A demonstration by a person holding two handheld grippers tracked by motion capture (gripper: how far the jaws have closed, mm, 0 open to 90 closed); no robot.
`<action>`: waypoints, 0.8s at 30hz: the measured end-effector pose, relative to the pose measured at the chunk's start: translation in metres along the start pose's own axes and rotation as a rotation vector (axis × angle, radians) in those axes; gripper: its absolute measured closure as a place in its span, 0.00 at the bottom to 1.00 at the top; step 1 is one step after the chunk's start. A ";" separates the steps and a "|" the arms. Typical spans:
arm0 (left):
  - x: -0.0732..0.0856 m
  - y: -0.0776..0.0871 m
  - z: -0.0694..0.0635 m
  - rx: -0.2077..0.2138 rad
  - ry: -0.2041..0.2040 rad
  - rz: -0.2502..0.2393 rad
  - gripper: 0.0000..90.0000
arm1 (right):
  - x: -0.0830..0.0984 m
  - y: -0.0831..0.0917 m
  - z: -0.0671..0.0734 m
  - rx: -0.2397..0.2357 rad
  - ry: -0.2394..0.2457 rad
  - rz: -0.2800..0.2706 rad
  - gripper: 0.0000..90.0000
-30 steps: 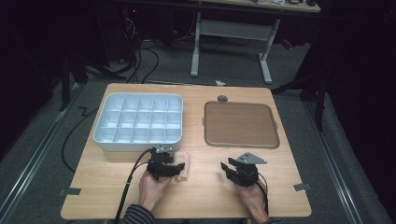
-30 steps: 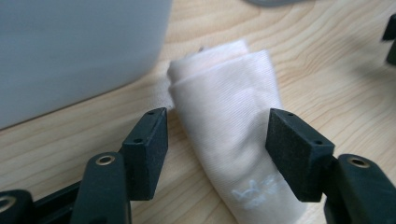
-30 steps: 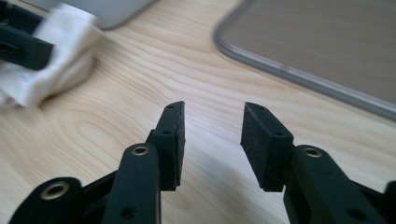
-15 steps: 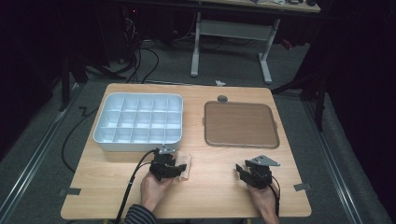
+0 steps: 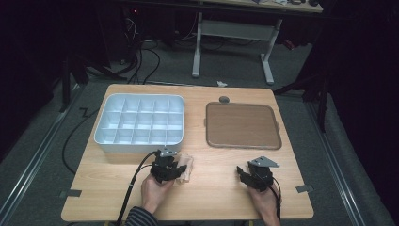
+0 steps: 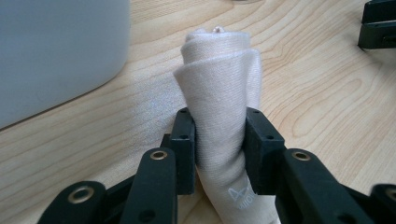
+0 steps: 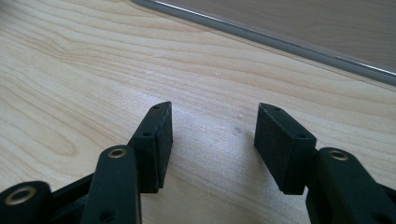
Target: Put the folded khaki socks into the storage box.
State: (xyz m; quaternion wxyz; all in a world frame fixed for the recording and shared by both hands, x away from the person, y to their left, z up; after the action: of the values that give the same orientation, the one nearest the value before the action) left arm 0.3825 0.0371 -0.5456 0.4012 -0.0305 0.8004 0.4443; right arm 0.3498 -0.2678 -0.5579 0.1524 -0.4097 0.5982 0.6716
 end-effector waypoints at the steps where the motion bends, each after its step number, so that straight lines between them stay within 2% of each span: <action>1: 0.000 0.000 0.000 -0.002 -0.004 0.002 0.76 | 0.000 0.000 0.000 -0.001 0.000 0.000 0.52; 15: 0.000 0.008 0.002 0.008 -0.008 0.002 0.78 | 0.000 0.000 0.000 0.005 -0.001 0.001 0.51; 24: 0.002 0.011 0.003 0.029 0.001 -0.009 0.78 | 0.000 0.000 0.000 0.003 -0.004 0.000 0.51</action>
State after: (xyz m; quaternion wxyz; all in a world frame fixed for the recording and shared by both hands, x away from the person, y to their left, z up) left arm 0.3790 0.0464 -0.5402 0.4034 -0.0283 0.8068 0.4309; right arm 0.3498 -0.2681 -0.5579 0.1543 -0.4079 0.5990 0.6715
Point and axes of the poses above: each handheld gripper's, and its own axes: y roughly backward along the jaws, x roughly out of its underside, z roughly to its left, the point moved 4 cm from there along -y, roughly forward along the jaws, and after that the axes turned 3 degrees about y, right-handed, at the moved point
